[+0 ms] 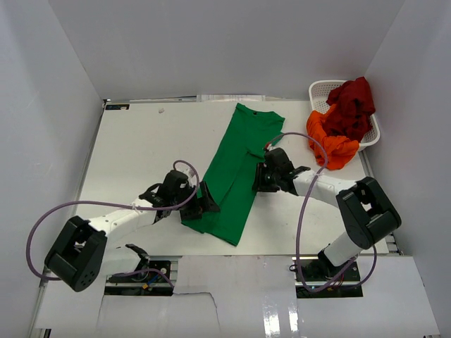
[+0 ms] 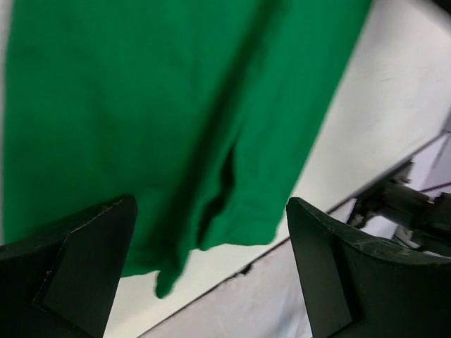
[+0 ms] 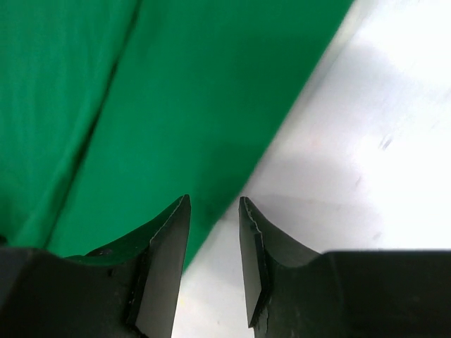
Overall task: Fold and stack the t-shirts
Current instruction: Rotate the tshirt 90 degrees, then grab the bottom of the folded rectangular tshirt with both arms
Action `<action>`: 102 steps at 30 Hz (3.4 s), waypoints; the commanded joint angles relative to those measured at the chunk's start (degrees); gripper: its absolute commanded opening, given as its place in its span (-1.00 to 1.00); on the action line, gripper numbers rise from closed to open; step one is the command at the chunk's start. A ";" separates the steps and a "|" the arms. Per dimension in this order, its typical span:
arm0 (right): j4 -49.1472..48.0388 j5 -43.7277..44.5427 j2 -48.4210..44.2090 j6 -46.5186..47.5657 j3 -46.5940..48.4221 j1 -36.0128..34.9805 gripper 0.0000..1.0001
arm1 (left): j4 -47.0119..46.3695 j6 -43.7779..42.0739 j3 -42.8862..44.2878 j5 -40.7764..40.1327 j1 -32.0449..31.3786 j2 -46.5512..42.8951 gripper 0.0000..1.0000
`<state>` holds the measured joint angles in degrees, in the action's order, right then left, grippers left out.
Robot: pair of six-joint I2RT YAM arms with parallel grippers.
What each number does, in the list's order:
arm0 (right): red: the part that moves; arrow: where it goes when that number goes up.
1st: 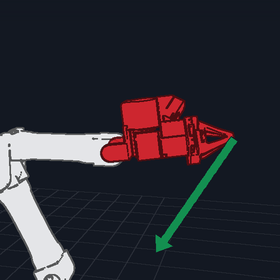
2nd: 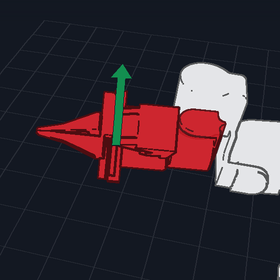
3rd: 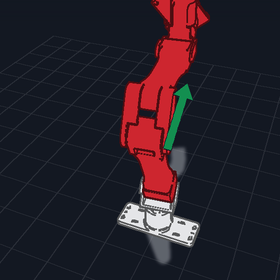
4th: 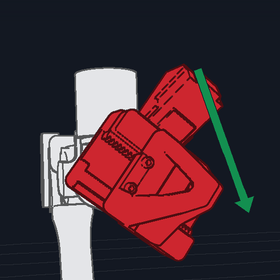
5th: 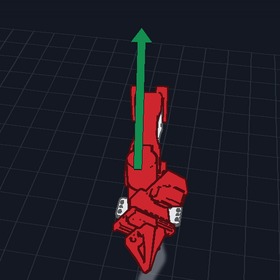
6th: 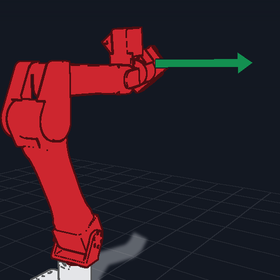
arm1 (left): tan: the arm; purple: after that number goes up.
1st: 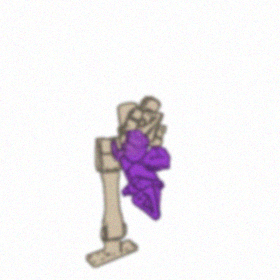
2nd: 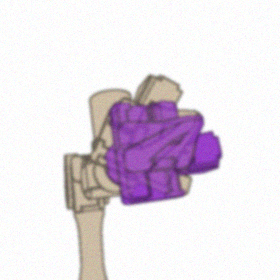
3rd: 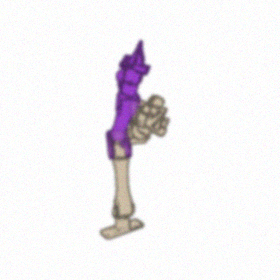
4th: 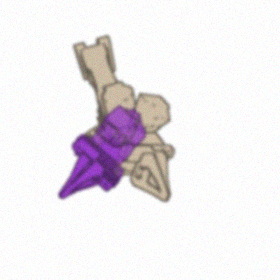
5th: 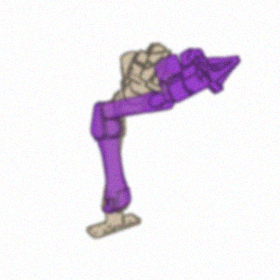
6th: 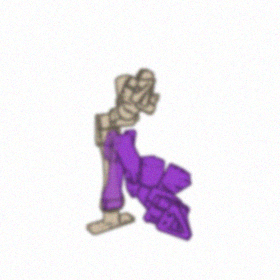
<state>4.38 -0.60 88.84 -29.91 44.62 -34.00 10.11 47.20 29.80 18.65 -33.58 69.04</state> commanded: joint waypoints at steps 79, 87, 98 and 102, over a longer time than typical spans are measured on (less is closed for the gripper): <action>16.80 -13.02 -36.61 -5.93 -17.19 0.52 -0.01 | 12.39 4.83 -6.42 -2.22 -11.15 -13.22 0.96; 10.31 -15.75 -37.52 -12.89 -26.86 -4.31 -0.01 | 10.37 4.74 -9.32 -1.87 -11.07 -11.12 0.96; 3.97 -13.82 -32.15 -18.43 -29.59 -11.88 -0.21 | 5.54 4.92 -8.97 -2.04 -11.07 -4.53 0.79; 6.07 -12.59 -33.20 -18.43 -28.98 -11.97 -0.39 | 6.50 5.01 -9.67 -2.57 -11.07 -5.31 0.54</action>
<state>8.99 -15.31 55.94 -47.66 16.03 -45.56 13.28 53.34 22.09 19.20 -44.73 63.33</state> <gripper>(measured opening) 0.314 0.795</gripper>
